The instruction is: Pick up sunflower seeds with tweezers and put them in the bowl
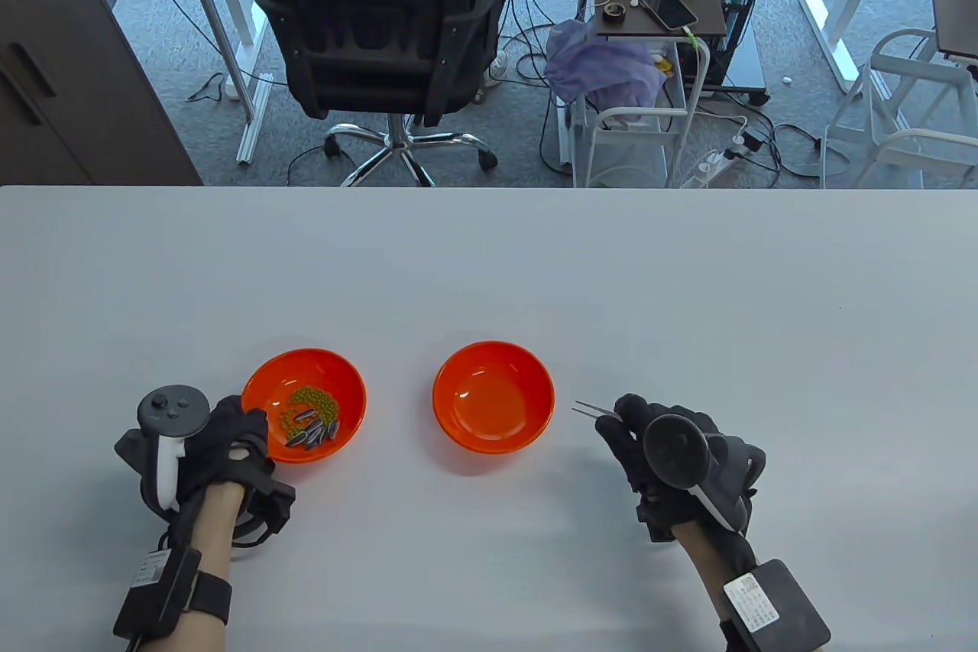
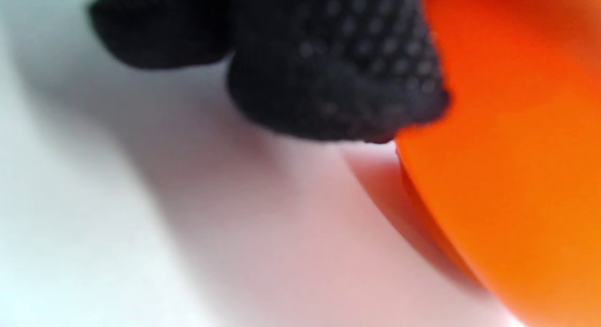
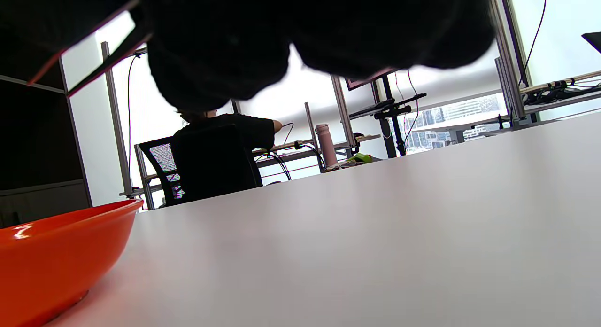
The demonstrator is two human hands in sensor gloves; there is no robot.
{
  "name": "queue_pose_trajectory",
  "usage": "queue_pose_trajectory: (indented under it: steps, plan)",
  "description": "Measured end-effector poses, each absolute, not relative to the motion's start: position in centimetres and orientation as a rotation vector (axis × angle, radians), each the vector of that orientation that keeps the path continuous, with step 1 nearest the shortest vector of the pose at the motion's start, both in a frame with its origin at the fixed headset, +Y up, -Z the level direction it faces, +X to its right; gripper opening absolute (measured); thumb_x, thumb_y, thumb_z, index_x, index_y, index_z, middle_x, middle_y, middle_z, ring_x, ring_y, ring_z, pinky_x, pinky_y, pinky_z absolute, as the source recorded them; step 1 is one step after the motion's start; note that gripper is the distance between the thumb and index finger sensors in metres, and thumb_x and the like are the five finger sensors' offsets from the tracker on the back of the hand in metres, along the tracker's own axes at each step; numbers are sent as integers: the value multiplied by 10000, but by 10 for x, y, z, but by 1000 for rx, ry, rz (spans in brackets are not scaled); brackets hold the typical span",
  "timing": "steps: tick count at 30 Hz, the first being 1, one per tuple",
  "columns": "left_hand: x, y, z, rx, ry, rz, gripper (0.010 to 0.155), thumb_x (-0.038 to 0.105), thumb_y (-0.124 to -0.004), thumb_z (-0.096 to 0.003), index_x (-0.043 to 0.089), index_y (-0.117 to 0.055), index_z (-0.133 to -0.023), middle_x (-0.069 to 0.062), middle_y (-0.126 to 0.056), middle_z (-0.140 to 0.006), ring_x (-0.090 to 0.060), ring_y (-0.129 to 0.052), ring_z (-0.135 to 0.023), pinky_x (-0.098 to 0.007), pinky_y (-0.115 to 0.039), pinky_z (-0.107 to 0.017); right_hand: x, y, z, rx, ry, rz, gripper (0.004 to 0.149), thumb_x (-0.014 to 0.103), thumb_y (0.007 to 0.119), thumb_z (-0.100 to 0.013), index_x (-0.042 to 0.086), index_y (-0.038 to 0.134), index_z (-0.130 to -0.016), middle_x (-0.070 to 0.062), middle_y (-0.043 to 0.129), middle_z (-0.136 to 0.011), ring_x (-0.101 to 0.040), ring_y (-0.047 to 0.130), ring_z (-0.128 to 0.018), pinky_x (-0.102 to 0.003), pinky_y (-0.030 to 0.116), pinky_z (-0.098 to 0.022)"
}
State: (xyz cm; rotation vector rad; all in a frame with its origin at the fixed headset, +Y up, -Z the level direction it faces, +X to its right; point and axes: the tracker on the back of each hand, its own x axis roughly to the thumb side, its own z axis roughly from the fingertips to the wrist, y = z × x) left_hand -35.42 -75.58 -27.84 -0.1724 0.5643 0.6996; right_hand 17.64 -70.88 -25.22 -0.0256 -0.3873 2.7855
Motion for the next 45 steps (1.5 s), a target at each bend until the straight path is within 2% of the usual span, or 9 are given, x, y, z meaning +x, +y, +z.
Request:
queue_pose_trajectory:
  steps: [6, 11, 16, 20, 25, 45]
  plan:
    - [-330, -735, -272, -194, 396, 753, 476, 383, -786, -463, 183, -821, -894, -30, -1052, -426, -105, -1038, -89, -346, -938, -200, 144, -682, -251, 35, -380, 2735, 498, 626, 805, -299, 320, 1012, -633, 68, 1005, -360, -158, 976, -310, -395, 853, -451]
    - [-298, -724, -266, -207, 246, 765, 479, 392, -787, -463, 190, -826, -895, -29, -1052, -413, -105, -1033, -77, -345, -938, -193, 89, -653, -251, 188, -472, 2742, 495, 624, 820, -293, 327, 1022, -635, 68, 1007, -364, -158, 980, -320, -395, 853, -457]
    - [-277, -719, -259, -217, 158, 762, 477, 404, -789, -462, 201, -837, -891, -28, -1053, -401, -104, -1032, -67, -345, -938, -190, 35, -639, -250, 359, -501, 2841, 497, 619, 838, -286, 335, 1032, -645, 69, 1014, -366, -160, 987, -322, -401, 852, -461]
    - [-269, -716, -255, -207, 131, 754, 477, 404, -785, -464, 195, -837, -889, -31, -1053, -396, -106, -1030, -64, -349, -938, -187, 3, -646, -249, 466, -493, 2918, 497, 616, 851, -280, 344, 1038, -651, 74, 1020, -378, -160, 994, -339, -400, 854, -473]
    - [-265, -713, -254, -223, 112, 740, 478, 404, -787, -465, 195, -838, -892, -35, -1052, -396, -108, -1028, -63, -351, -937, -191, -22, -661, -238, 625, -638, 2997, 491, 617, 859, -267, 345, 1050, -628, 94, 1022, -346, -148, 998, -304, -386, 870, -449]
    - [-262, -716, -254, -251, 94, 747, 485, 395, -787, -469, 178, -832, -901, -58, -1046, -393, -113, -1023, -60, -358, -938, -193, -41, -679, -230, 727, -615, 3152, 474, 606, 867, -269, 331, 1065, -600, 86, 1011, -308, -145, 984, -256, -386, 873, -415]
